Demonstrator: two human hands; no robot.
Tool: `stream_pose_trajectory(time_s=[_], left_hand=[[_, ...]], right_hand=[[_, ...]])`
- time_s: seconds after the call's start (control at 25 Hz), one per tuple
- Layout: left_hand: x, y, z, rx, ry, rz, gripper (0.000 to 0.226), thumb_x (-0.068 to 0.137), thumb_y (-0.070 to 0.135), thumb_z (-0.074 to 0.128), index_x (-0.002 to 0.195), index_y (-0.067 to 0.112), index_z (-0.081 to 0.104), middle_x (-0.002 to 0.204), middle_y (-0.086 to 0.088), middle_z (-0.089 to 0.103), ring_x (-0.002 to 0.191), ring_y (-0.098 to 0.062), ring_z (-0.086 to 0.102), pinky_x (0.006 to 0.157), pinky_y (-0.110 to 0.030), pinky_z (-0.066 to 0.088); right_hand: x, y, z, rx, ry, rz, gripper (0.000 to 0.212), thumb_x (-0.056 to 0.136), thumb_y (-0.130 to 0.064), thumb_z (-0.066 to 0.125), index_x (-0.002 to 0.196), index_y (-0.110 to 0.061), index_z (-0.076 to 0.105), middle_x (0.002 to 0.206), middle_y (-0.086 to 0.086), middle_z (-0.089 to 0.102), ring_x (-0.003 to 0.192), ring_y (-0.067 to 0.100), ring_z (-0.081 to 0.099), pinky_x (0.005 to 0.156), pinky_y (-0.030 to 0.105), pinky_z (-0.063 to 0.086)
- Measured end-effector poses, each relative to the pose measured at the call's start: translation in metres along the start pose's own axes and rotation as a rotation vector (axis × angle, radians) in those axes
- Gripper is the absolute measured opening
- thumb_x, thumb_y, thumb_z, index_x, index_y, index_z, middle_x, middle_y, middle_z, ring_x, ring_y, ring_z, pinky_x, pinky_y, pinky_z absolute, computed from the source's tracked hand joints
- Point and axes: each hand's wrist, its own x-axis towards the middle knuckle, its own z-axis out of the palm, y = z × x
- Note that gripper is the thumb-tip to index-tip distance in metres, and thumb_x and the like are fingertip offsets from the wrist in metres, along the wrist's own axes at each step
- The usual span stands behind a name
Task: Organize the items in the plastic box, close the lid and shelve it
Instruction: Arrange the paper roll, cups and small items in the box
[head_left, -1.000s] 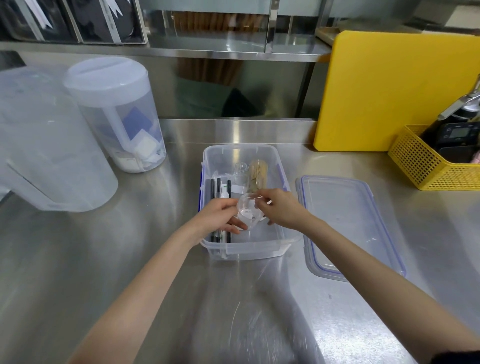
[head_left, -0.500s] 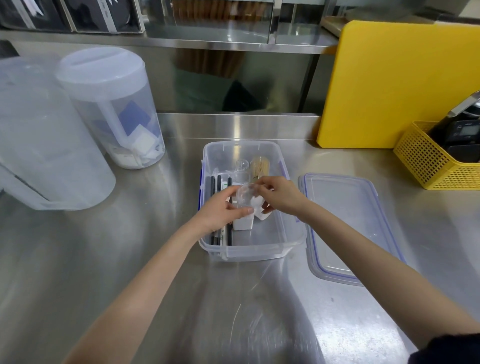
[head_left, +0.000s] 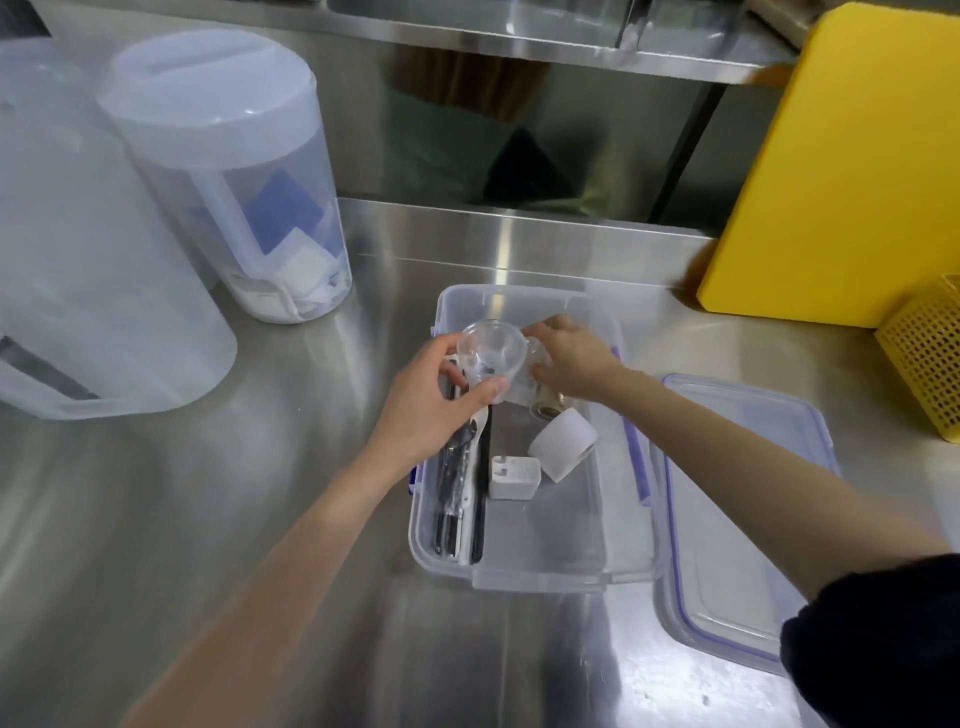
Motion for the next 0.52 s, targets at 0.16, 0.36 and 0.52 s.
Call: stream_pose_trajectory(time_s=[0.16,0.36,0.52], left_hand=[[0.012,-0.008,-0.002,0.005,0.02,-0.012,0.053,0.077,0.033,0.069,0.124,0.019,0.05,0.096,0.016,0.054,0.074,0.017,0.051,0.071,-0.013,0.041],[0.017,-0.016,-0.005,0.004,0.02,-0.085,0.05,0.077,0.033,0.07,0.122,0.021,0.052,0.08,0.018,0.051,0.064,0.002,0.05,0.073,-0.021,0.041],[0.015,-0.017,-0.007,0.003,0.023,-0.088,0.048,0.077,0.032,0.069,0.121,0.022,0.053,0.077,0.016,0.05,0.056,0.0,0.044,0.07,-0.021,0.04]], right_hand=[[0.035,0.002,0.015,-0.224,-0.052,-0.055,0.057,0.09,-0.022,0.054,0.142,-0.018,0.031,0.15,0.014,0.027,0.136,0.033,0.032,0.11,0.045,0.034],[0.046,-0.005,0.029,-0.268,-0.03,-0.095,0.045,0.092,-0.014,0.046,0.136,-0.016,0.041,0.137,0.014,0.039,0.127,0.032,0.04,0.102,0.042,0.035],[0.043,-0.003,0.022,-0.226,0.014,-0.098,0.043,0.091,-0.021,0.051,0.134,-0.018,0.044,0.135,0.011,0.042,0.126,0.03,0.039,0.099,0.039,0.038]])
